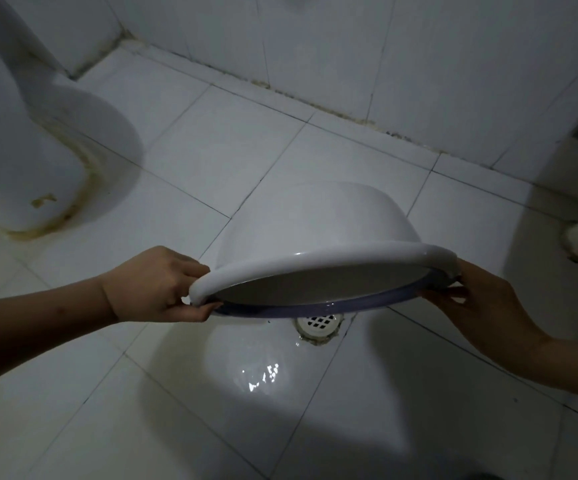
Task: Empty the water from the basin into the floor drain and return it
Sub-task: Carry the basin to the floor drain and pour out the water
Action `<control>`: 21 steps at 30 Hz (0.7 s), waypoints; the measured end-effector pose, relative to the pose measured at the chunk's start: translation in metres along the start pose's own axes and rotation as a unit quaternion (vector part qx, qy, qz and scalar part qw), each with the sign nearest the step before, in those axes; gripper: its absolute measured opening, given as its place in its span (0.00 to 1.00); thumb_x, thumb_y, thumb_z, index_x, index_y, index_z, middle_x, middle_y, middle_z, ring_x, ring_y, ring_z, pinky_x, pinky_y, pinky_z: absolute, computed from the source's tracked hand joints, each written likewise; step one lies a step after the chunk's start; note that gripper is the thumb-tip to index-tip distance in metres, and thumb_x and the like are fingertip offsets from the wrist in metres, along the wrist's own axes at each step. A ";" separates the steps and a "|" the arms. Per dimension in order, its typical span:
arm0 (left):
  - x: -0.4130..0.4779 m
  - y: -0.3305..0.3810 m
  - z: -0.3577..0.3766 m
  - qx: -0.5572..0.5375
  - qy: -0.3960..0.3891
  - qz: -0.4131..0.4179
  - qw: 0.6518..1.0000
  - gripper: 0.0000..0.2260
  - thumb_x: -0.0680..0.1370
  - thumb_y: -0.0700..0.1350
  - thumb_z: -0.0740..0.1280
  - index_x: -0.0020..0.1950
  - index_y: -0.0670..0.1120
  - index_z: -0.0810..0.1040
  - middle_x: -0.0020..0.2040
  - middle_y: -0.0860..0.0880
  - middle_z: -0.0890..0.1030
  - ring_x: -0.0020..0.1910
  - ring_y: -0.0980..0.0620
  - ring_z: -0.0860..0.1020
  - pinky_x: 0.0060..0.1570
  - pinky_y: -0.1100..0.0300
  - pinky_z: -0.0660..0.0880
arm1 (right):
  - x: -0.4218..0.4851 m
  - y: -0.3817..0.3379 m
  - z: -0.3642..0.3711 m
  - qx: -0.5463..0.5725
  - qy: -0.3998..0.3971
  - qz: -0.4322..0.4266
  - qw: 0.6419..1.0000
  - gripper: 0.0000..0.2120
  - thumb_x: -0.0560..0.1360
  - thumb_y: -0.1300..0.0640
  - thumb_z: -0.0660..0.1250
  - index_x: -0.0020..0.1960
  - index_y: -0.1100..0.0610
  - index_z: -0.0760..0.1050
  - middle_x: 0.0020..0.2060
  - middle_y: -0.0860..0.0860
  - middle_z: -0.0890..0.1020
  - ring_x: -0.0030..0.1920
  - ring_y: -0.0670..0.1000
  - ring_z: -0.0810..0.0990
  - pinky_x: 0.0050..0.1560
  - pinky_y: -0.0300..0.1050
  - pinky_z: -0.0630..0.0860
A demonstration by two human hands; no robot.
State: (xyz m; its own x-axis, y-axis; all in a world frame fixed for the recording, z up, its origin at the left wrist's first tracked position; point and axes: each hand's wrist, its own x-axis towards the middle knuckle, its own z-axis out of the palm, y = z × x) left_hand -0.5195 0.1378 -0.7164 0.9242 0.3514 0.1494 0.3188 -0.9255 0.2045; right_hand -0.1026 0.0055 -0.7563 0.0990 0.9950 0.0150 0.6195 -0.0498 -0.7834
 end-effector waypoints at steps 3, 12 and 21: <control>-0.003 0.000 0.001 0.011 -0.019 0.009 1.000 0.19 0.78 0.55 0.64 0.35 0.44 0.81 0.29 0.49 0.76 0.23 0.49 0.72 0.21 0.61 0.69 | -0.006 0.002 0.004 0.016 0.021 0.001 1.000 0.11 0.73 0.61 0.71 0.52 0.51 0.76 0.45 0.44 0.82 0.47 0.35 0.80 0.45 0.22 0.72; 0.000 -0.010 -0.014 0.006 -0.054 0.042 0.998 0.15 0.77 0.53 0.66 0.37 0.45 0.79 0.32 0.50 0.77 0.27 0.50 0.73 0.24 0.60 0.68 | -0.007 0.000 0.003 -0.026 0.008 -0.054 0.998 0.08 0.76 0.53 0.63 0.54 0.55 0.73 0.45 0.49 0.80 0.44 0.49 0.80 0.42 0.37 0.76; 0.045 -0.040 -0.010 -0.149 0.005 -0.438 0.886 0.26 0.75 0.70 0.53 0.43 0.49 0.76 0.37 0.52 0.82 0.31 0.56 0.82 0.31 0.59 0.81 | 0.056 -0.022 0.016 0.024 0.074 0.085 0.993 0.09 0.81 0.50 0.57 0.50 0.57 0.67 0.33 0.51 0.76 0.29 0.42 0.75 0.24 0.29 0.67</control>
State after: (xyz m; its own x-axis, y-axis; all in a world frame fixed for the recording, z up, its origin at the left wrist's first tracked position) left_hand -0.4933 0.1922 -0.7079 0.3468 0.9195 -0.1849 0.8426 -0.2188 0.4921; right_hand -0.1229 0.0642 -0.7481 0.3145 0.9487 -0.0318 0.5469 -0.2085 -0.8108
